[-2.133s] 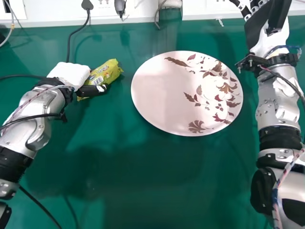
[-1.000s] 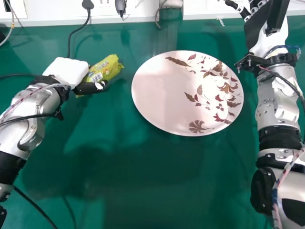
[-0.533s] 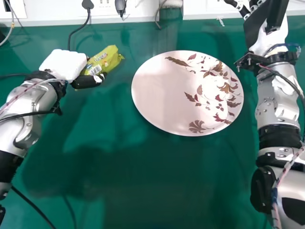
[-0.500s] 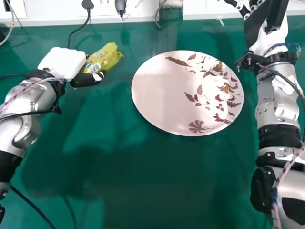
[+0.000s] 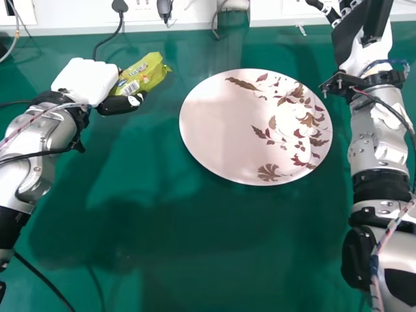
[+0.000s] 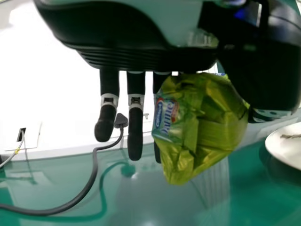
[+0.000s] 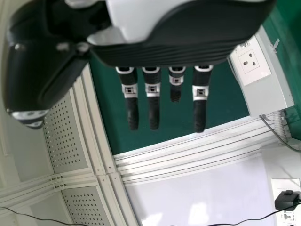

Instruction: Pick up biscuit and place it in the plate

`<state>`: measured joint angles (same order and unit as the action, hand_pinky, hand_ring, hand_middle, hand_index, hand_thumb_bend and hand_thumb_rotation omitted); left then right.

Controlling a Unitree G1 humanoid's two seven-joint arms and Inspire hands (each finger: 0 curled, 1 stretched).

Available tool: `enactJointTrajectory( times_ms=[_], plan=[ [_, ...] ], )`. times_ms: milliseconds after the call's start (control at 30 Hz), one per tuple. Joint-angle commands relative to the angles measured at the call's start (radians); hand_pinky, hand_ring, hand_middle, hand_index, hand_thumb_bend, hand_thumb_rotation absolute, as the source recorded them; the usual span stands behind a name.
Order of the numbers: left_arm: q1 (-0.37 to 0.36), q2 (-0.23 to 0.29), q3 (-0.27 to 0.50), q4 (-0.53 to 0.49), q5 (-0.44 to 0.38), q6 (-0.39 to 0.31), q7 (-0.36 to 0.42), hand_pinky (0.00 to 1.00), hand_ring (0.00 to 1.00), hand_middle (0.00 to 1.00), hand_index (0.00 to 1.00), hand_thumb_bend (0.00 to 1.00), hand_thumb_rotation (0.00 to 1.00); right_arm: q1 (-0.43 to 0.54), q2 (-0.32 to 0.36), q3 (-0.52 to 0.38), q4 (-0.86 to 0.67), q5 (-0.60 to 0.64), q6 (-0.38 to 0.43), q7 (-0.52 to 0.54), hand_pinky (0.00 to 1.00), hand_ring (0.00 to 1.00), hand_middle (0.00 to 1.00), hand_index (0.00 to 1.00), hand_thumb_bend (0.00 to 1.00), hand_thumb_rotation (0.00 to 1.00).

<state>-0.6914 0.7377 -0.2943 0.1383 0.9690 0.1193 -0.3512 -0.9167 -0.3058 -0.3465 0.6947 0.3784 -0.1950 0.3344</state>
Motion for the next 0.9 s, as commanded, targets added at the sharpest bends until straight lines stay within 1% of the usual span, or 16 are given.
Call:
enactJointTrajectory(
  times_ms=[0,67,133,267,367,467,633,767,867],
  plan=[
    [-0.021,0.008,0.018,-0.022,0.001,-0.011,0.023,0.18,0.4,0.46,0.51,0.51,0.0,-0.008,-0.001,-0.004,0.012,-0.002,-0.02,0.004,0.62,0.78,0.79,0.77,0.92,0.56],
    [-0.023,0.006,0.02,-0.027,-0.002,-0.013,0.022,0.18,0.4,0.46,0.51,0.51,0.0,-0.007,-0.001,-0.002,0.01,-0.005,-0.018,0.0,0.61,0.76,0.78,0.76,0.93,0.57],
    [-0.025,0.003,0.022,-0.032,-0.005,-0.015,0.022,0.18,0.39,0.46,0.51,0.51,0.0,-0.008,-0.001,-0.002,0.009,-0.005,-0.016,0.0,0.62,0.76,0.77,0.75,0.93,0.59],
    [-0.027,-0.006,0.021,-0.039,0.0,-0.011,0.034,0.18,0.39,0.46,0.51,0.51,0.0,-0.008,-0.001,-0.003,0.01,-0.002,-0.016,0.004,0.63,0.75,0.76,0.74,0.9,0.54],
    [-0.03,-0.012,0.02,-0.043,-0.002,-0.011,0.037,0.18,0.39,0.47,0.51,0.51,0.0,-0.008,-0.002,-0.003,0.011,-0.002,-0.02,0.008,0.64,0.76,0.77,0.74,0.91,0.56],
    [-0.034,-0.019,0.021,-0.054,0.0,-0.006,0.034,0.18,0.39,0.47,0.51,0.51,0.0,-0.01,-0.001,-0.005,0.01,0.002,-0.01,0.006,0.63,0.77,0.78,0.74,0.89,0.55],
    [-0.033,-0.03,0.021,-0.076,0.009,0.0,0.045,0.19,0.4,0.47,0.51,0.51,0.0,-0.008,-0.001,-0.003,0.007,-0.002,-0.013,0.003,0.62,0.78,0.79,0.76,0.9,0.5],
    [-0.04,-0.034,0.016,-0.08,0.015,0.002,0.039,0.19,0.4,0.47,0.51,0.51,0.0,-0.006,0.0,-0.003,0.002,0.0,-0.01,0.0,0.59,0.77,0.79,0.76,0.89,0.5],
    [-0.042,-0.038,0.018,-0.079,0.011,-0.004,0.051,0.19,0.4,0.47,0.51,0.51,0.0,-0.007,-0.001,-0.003,0.005,0.0,-0.013,0.005,0.59,0.76,0.78,0.75,0.89,0.5]
  ],
)
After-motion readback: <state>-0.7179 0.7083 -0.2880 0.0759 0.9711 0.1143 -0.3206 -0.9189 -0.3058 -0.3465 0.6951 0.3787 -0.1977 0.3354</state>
